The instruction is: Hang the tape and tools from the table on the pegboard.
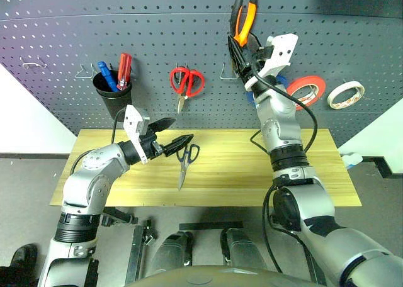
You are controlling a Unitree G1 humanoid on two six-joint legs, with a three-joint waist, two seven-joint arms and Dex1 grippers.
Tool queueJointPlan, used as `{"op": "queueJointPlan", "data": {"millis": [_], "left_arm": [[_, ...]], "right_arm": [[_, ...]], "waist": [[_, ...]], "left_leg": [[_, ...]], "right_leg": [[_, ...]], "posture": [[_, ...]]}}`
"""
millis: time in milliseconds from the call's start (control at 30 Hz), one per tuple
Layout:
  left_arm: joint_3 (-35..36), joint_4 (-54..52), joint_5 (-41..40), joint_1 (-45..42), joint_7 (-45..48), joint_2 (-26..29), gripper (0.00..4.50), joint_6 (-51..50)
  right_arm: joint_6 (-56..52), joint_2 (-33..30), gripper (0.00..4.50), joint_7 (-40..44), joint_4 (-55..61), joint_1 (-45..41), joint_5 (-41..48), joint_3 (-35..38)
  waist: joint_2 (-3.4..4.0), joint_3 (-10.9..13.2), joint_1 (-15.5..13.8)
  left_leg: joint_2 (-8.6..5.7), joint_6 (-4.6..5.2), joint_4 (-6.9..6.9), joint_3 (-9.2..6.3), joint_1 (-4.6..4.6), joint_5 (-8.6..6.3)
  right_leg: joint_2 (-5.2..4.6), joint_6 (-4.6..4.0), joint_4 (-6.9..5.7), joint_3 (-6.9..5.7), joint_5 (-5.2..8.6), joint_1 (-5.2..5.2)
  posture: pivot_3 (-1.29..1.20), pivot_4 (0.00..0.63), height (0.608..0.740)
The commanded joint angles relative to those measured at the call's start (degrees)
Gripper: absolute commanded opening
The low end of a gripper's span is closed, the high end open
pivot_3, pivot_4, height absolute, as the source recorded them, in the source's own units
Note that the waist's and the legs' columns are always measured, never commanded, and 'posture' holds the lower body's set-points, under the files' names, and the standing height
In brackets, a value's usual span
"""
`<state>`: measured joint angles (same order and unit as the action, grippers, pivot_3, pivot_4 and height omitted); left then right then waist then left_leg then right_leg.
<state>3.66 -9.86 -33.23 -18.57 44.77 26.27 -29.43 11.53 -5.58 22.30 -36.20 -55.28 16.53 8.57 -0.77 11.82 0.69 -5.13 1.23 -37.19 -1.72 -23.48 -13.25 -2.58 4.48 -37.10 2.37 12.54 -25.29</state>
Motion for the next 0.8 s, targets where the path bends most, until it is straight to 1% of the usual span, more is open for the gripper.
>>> {"op": "queueJointPlan", "data": {"millis": [33,267,500,800], "left_arm": [[1.66,-2.75,-1.11,-0.1,-0.16,0.74,4.5,0.04],[1.71,-3.62,-1.28,0.34,-0.24,0.79,4.5,-0.43],[2.21,-5.02,-1.94,0.82,-0.46,1.67,4.5,-1.69],[1.91,-5.62,-2.3,1.15,-0.89,1.88,4.5,-2.23]], "right_arm": [[2.44,1.02,2.11,-0.17,0.39,-2.91,0.22,0.4],[6.17,1.83,2.11,-1.79,-2.21,-2.71,-2.97,-0.78],[10.56,2.22,2.11,-2.62,-6.82,-0.38,-5.97,-1.67],[12.9,2.58,2.11,-3.18,-11.89,0.87,-7.42,-1.57]], "waist": [[0.0,0.0,-0.04],[0.0,0.0,-0.05],[0.0,0.0,-0.05],[0.0,0.0,-0.02]], "left_leg": [[0.0,0.0,0.0,0.0,0.0,0.0],[0.0,-0.01,0.0,0.0,0.0,0.01],[0.0,-0.03,0.02,0.0,0.0,0.02],[0.0,-0.04,0.02,0.0,0.0,0.02]], "right_leg": [[0.0,0.0,0.0,0.0,0.0,0.0],[0.0,0.0,0.0,0.0,0.0,0.0],[0.01,0.0,0.0,0.0,0.0,-0.01],[0.01,-0.01,0.0,0.0,0.0,-0.01]], "posture": [[0.11,0.127,0.74],[0.11,0.128,0.74],[0.12,0.131,0.74],[0.12,0.138,0.74]]}}
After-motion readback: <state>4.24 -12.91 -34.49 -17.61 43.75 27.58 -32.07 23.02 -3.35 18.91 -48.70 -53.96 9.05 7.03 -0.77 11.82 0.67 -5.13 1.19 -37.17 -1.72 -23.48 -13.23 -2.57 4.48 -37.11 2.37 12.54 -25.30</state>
